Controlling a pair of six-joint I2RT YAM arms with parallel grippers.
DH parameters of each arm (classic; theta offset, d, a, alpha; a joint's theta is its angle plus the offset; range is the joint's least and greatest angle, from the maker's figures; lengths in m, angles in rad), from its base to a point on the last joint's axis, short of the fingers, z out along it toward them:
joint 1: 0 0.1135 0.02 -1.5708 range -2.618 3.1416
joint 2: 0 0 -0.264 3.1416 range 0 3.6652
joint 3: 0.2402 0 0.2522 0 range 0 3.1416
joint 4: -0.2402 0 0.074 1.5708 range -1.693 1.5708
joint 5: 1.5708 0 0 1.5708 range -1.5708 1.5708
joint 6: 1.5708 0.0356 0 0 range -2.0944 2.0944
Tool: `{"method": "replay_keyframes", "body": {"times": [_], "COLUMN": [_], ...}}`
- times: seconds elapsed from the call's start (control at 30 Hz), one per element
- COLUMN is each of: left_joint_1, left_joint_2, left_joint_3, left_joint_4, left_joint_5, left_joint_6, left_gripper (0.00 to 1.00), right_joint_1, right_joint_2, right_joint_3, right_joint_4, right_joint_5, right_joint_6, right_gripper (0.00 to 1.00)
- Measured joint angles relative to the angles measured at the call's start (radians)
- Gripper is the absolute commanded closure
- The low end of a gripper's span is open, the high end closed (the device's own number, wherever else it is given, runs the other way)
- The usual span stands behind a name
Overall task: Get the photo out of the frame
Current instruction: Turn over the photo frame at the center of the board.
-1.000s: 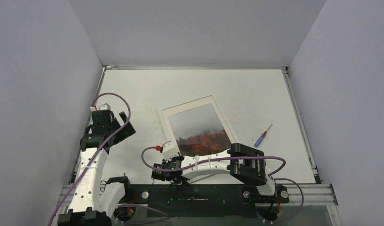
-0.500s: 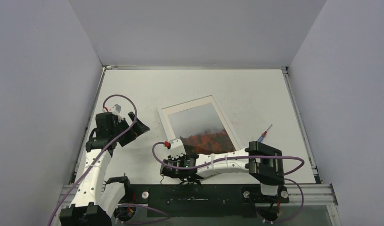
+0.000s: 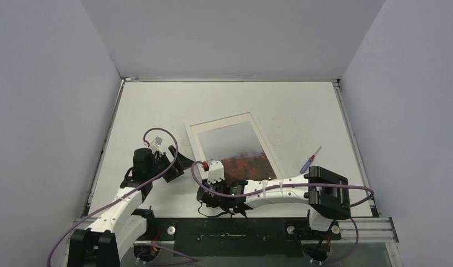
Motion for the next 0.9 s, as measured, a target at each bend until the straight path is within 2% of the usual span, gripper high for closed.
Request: {"method": "replay_keyframes", "body": {"times": [0.17,0.47,0.6,0.7,0.9], "left_joint_1": [-0.089,-0.172,-0.220,-0.244,-0.254], "left_joint_2": [0.055,0.152,0.224,0.263,0.291], "left_joint_3": [-0.113,-0.124,-0.135,-0.143,-0.156], "left_joint_4": [0.180,0.355,0.435,0.472,0.523], "left_joint_5": [-0.009,-0.089,-0.119,-0.138,-0.159], "left_joint_6": [-0.068,-0.131,-0.175,-0.197,-0.233], "left_gripper": [0.08,0.18,0.25,0.38,0.47], "right_joint_1": [-0.003,-0.006,-0.006,-0.006,-0.008], "right_joint_2": [0.000,-0.018,-0.019,-0.019,-0.019], "right_joint_3": [-0.007,-0.035,-0.039,-0.039,-0.039], "right_joint_4": [0.023,0.074,0.097,0.113,0.119], "right_joint_5": [-0.016,-0.051,-0.066,-0.079,-0.093], "right_joint_6": [0.000,0.009,0.016,0.023,0.026], "right_gripper": [1.00,1.00,1.00,1.00,1.00]}}
